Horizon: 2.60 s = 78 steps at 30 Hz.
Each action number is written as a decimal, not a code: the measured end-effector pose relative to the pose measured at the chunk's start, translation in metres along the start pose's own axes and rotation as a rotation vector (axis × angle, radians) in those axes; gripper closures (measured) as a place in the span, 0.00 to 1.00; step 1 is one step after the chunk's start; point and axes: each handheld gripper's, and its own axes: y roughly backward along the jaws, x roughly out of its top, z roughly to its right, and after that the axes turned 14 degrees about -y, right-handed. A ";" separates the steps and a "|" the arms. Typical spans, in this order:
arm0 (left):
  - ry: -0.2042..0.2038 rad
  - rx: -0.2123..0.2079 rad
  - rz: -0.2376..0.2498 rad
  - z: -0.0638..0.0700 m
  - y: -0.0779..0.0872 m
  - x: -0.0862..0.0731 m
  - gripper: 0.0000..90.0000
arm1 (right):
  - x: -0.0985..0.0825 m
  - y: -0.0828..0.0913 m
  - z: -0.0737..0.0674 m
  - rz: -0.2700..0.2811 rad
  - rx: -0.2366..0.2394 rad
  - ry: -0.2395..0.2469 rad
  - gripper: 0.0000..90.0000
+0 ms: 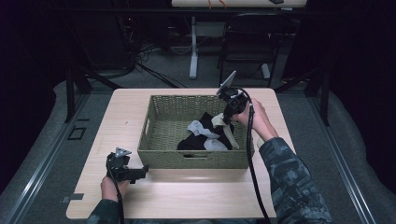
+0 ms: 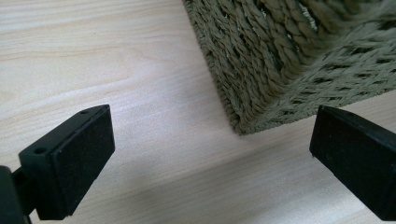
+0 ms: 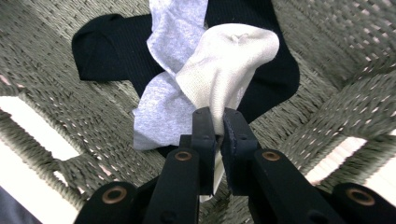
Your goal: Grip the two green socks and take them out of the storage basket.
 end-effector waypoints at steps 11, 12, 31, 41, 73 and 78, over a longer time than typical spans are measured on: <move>0.011 0.010 0.007 0.000 0.003 -0.002 0.00 | 0.008 0.036 -0.006 0.043 0.007 0.021 0.94; 0.010 0.011 0.007 0.000 0.003 -0.002 0.00 | 0.008 0.036 -0.006 0.043 0.007 0.021 0.94; -0.004 0.001 0.007 0.002 0.003 -0.001 0.00 | 0.004 0.099 -0.006 0.126 0.002 0.009 0.94; -0.006 0.000 0.007 0.003 0.004 -0.001 0.00 | -0.011 0.121 0.015 0.171 -0.004 -0.024 0.94; -0.008 0.008 0.001 0.002 0.004 -0.001 0.00 | -0.085 0.099 0.116 0.186 -0.047 -0.243 0.94; -0.008 0.009 0.002 0.002 0.004 -0.001 0.00 | -0.088 0.079 0.124 0.171 -0.055 -0.257 0.94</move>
